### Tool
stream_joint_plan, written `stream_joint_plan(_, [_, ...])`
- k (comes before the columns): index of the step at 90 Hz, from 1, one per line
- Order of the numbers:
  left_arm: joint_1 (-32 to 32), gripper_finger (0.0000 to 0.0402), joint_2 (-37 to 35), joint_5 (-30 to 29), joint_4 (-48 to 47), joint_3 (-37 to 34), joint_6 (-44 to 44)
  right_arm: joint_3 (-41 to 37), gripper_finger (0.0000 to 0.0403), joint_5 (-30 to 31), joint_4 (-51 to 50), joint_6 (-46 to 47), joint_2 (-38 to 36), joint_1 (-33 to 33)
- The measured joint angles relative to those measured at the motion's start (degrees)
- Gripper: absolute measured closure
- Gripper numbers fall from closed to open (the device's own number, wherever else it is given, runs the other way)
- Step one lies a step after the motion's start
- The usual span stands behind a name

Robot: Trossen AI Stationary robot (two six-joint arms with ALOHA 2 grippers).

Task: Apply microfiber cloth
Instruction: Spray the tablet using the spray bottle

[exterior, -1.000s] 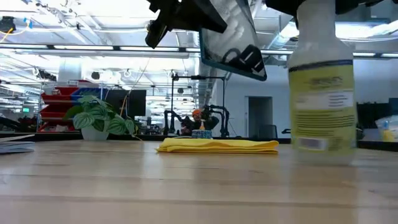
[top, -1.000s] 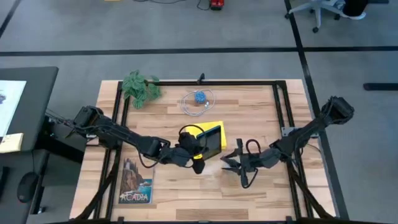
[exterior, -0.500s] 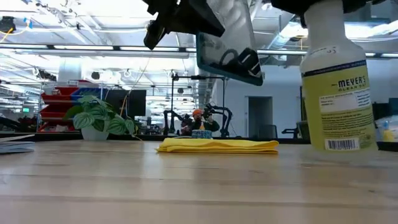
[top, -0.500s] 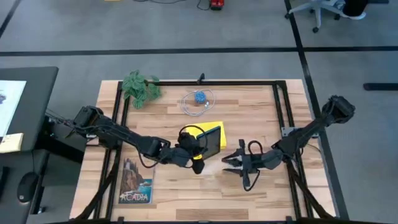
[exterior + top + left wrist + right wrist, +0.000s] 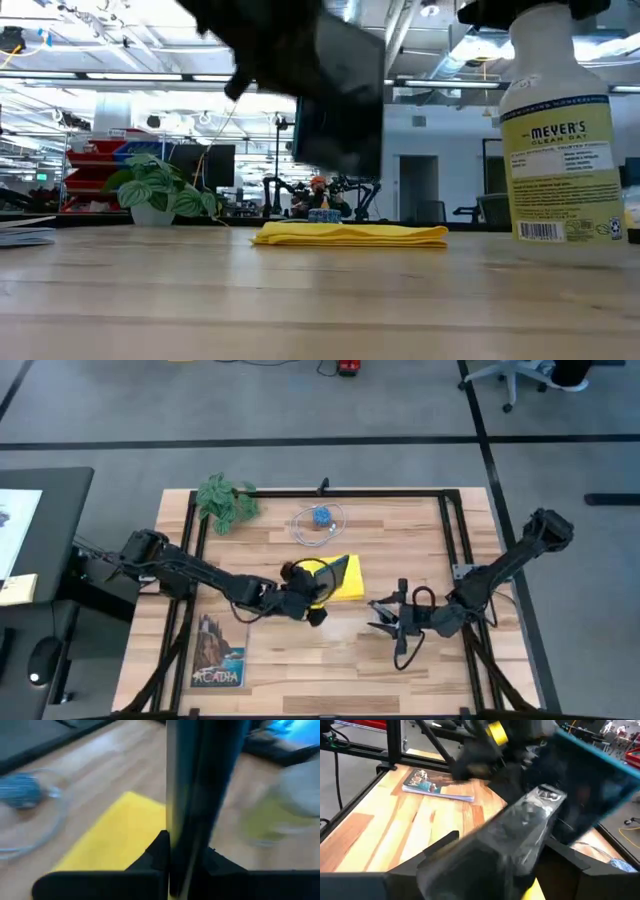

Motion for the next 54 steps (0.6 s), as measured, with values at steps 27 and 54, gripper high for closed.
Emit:
stream_joint_plan(27, [5.3, 0.0393, 1.9, 1.6, 22.2, -11.0, 13.7, 0.0, 0.0188, 0.0, -0.3, 0.0, 0.0, 0.0])
stream_joint_plan(54, [5.6, 0.0393, 2.0, 3.6, 22.5, -13.7, 10.4, 0.0, 0.0188, -0.7, -0.9, 0.0, 0.0, 0.2])
